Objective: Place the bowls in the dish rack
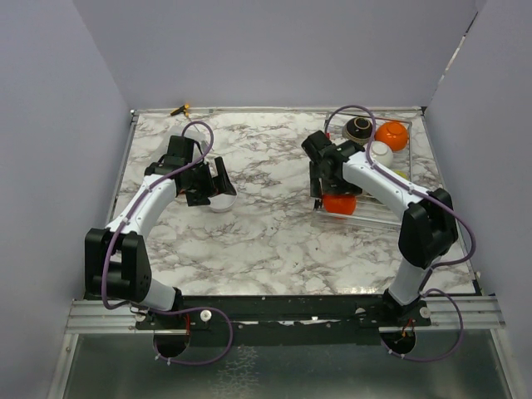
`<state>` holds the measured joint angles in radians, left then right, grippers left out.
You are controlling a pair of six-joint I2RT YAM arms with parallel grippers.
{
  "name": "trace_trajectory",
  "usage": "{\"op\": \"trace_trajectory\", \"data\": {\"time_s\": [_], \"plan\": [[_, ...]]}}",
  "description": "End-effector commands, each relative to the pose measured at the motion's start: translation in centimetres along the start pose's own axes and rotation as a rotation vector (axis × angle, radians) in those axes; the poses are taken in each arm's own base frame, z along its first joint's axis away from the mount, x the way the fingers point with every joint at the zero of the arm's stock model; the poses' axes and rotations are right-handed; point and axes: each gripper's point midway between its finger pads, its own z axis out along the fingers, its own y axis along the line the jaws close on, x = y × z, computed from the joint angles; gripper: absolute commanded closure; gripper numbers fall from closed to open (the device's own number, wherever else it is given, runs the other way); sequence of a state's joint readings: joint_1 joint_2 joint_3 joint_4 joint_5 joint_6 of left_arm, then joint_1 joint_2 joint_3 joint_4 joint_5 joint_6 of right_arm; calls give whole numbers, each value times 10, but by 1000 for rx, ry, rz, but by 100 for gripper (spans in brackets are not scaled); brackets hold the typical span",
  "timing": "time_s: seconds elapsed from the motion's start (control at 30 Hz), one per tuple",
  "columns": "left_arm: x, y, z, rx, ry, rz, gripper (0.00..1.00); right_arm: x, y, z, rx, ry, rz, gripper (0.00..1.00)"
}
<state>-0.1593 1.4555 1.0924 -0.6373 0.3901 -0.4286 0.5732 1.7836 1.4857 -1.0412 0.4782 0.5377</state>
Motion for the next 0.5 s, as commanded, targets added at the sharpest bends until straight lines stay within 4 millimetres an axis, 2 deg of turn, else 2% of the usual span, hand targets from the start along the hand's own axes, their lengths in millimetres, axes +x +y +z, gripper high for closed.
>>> {"op": "trace_trajectory", "data": {"time_s": [0.0, 0.13, 0.27, 0.33, 0.47], "plan": [[-4, 3, 1, -23, -4, 10, 1, 5, 4, -26, -104, 32, -45, 0], [-3, 3, 1, -23, -1, 9, 1, 0, 2, -31, -102, 13, -38, 0], [-4, 3, 2, -24, -1, 8, 1, 1, -6, -28, -51, 11, -35, 2], [-3, 4, 2, -24, 0, 8, 1, 1, -11, -26, -27, 3, -25, 7], [-3, 4, 2, -24, 1, 7, 1, 7, -14, -18, 8, 16, -31, 22]]}}
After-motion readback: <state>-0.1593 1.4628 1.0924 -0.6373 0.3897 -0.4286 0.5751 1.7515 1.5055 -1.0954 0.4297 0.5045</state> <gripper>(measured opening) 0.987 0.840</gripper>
